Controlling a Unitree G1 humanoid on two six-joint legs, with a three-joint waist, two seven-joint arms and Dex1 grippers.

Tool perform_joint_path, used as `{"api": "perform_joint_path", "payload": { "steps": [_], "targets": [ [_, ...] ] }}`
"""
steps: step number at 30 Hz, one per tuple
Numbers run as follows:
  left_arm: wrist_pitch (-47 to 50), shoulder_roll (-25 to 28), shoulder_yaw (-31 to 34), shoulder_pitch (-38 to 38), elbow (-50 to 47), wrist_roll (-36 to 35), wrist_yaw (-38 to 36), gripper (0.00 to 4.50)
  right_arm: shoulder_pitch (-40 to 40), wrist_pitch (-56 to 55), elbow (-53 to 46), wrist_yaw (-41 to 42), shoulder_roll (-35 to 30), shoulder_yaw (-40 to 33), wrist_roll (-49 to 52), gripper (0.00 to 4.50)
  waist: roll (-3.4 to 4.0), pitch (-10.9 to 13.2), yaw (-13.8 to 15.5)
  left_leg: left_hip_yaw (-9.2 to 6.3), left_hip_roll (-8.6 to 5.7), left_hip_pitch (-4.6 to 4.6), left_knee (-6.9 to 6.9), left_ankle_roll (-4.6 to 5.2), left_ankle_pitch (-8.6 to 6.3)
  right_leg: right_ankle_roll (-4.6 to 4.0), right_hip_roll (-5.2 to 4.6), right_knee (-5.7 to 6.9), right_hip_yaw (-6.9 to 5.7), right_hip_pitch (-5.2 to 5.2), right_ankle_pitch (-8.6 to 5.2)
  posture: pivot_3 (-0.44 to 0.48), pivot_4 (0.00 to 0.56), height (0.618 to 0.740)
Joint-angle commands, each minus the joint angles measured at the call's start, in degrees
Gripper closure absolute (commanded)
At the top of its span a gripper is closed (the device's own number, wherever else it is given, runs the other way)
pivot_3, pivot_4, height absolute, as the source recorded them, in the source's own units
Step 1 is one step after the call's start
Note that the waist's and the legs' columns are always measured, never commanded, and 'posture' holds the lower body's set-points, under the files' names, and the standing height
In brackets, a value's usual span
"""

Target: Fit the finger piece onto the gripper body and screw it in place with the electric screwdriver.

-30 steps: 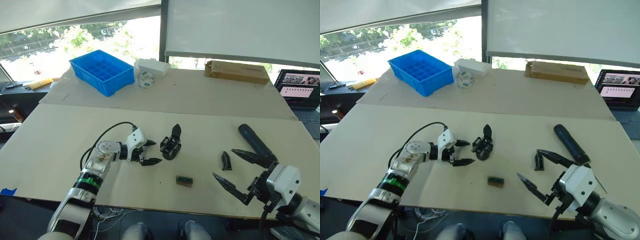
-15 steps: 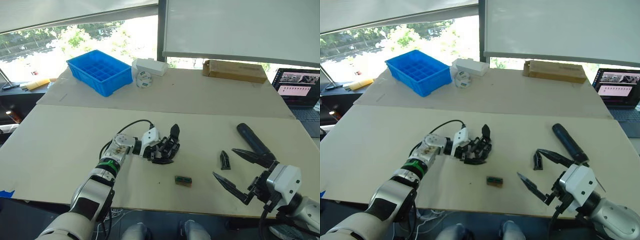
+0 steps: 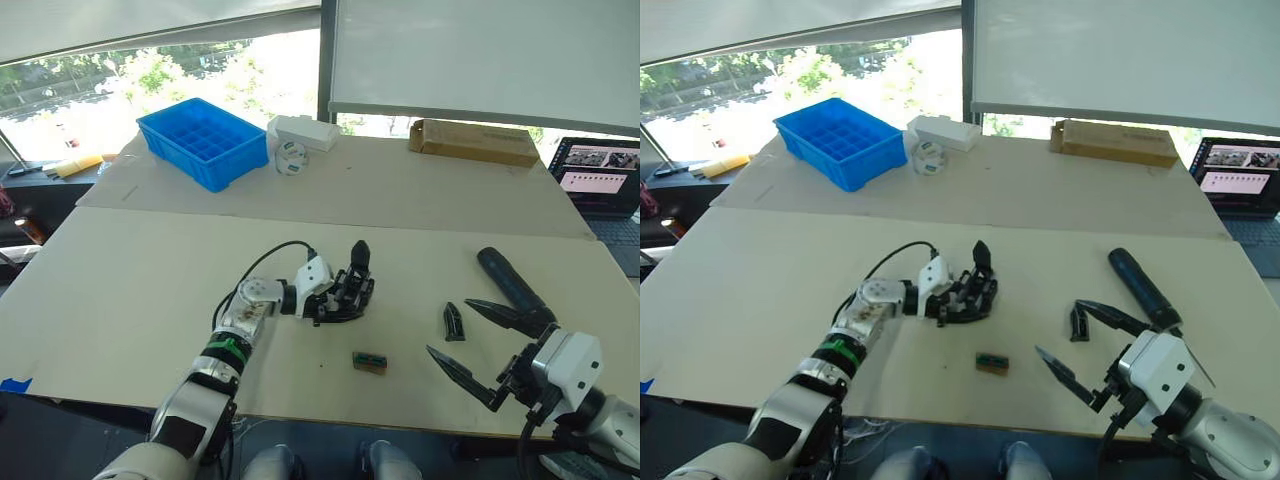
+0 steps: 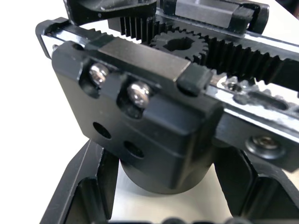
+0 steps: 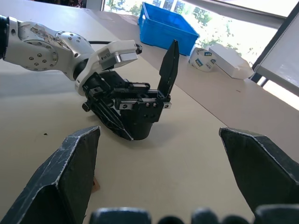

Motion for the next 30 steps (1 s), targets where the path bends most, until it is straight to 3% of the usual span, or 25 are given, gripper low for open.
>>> {"api": "perform_joint_path", "payload": {
  "steps": [1,19,21,24,30],
  "targets": [
    [1.6,0.4,-0.6,1.3,-5.7,0.8,2.7,2.14,0.8,0.4,-2.4,-0.9,0.4,-1.3,0.5,0.0,0.0,0.0,-0.1,0.01,0.01,0.01,0.0,0.0,0.0,0.0,0.01,0.0,0.01,0.0,0.0,0.0,0.15,0.74],
    [12.1,0.8,-2.9,6.0,-12.3,2.3,8.8,2.14,6.0,5.2,-4.7,-0.7,0.3,-2.7,2.9,0.0,0.05,0.0,0.0,0.0,0.03,0.13,0.0,-0.02,0.01,-0.01,-0.03,0.02,0.04,0.08,-0.01,0.0,0.15,0.74],
    [11.9,1.3,-3.0,6.1,-12.7,2.2,8.4,1.11,6.5,5.3,-5.0,-0.7,0.5,-2.9,3.2,0.0,0.05,0.0,0.0,0.0,0.03,0.14,0.0,-0.02,0.01,0.0,-0.04,0.03,0.05,0.08,-0.01,0.0,0.15,0.74],
    [12.4,2.1,-2.7,6.3,-13.1,1.7,8.0,0.01,7.1,5.6,-5.3,-0.7,0.7,-3.2,3.4,0.0,0.06,0.0,0.0,0.0,0.04,0.14,-0.01,-0.02,0.0,-0.01,-0.04,0.03,0.05,0.07,-0.01,0.0,0.15,0.74],
    [11.5,5.9,-1.2,6.5,-13.1,0.4,6.1,0.01,8.3,4.9,-5.5,0.2,1.4,-4.7,3.7,0.0,0.07,0.0,-0.1,0.0,0.05,0.15,-0.01,-0.04,0.01,-0.02,-0.04,0.03,0.05,0.06,-0.02,0.0,0.15,0.74]
  ]
}}
